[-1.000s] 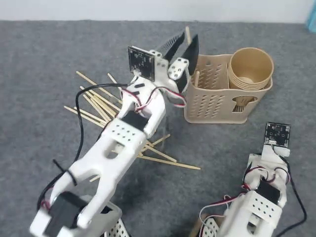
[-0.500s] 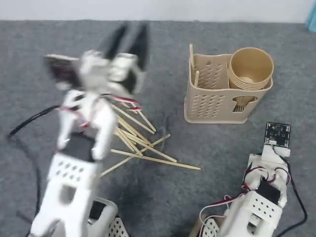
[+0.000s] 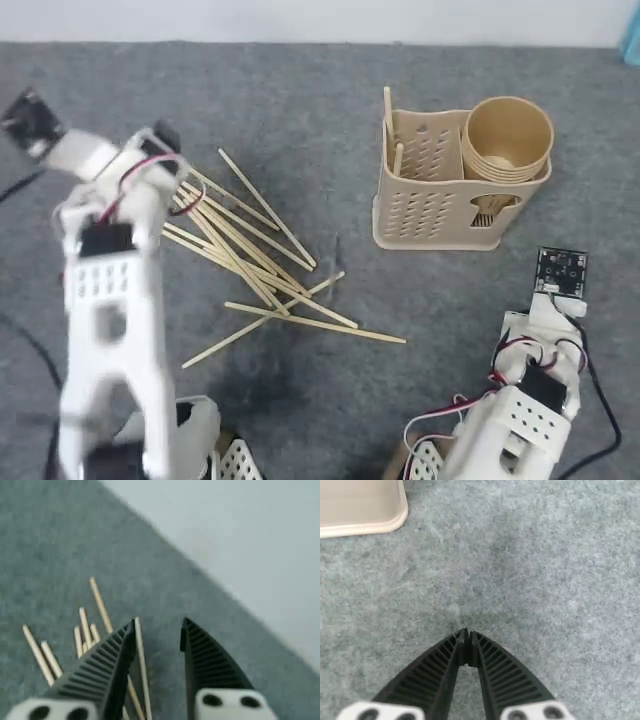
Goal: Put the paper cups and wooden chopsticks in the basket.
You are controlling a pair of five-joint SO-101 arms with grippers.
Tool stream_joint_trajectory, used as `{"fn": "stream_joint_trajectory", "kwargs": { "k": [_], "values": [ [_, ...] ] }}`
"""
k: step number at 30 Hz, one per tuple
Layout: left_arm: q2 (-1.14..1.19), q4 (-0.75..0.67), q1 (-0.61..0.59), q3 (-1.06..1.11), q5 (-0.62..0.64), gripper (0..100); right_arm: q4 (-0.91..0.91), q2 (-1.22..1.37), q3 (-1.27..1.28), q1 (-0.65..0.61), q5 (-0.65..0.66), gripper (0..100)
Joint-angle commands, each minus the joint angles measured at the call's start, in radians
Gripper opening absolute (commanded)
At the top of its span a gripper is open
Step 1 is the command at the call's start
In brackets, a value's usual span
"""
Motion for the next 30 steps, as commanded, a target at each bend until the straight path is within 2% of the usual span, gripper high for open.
{"fn": "stream_joint_trajectory", "kwargs": {
  "k": [1, 8, 16, 30],
  "values": [
    [0.279, 0.087, 0.035, -0.222, 0.034, 14, -0.016, -0.022, -0.008, 0.012, 0.014, 0.9],
    [0.756, 0.339, 0.095, -0.723, 0.055, 14, -0.016, -0.022, -0.008, 0.012, 0.014, 0.9],
    [1.214, 0.532, 0.103, -1.291, 0.104, 14, -0.016, -0.022, -0.008, 0.010, 0.014, 0.9],
    [1.830, 0.856, 0.120, -2.161, 0.152, 14, -0.016, -0.022, -0.008, 0.010, 0.014, 0.9]
  ]
}}
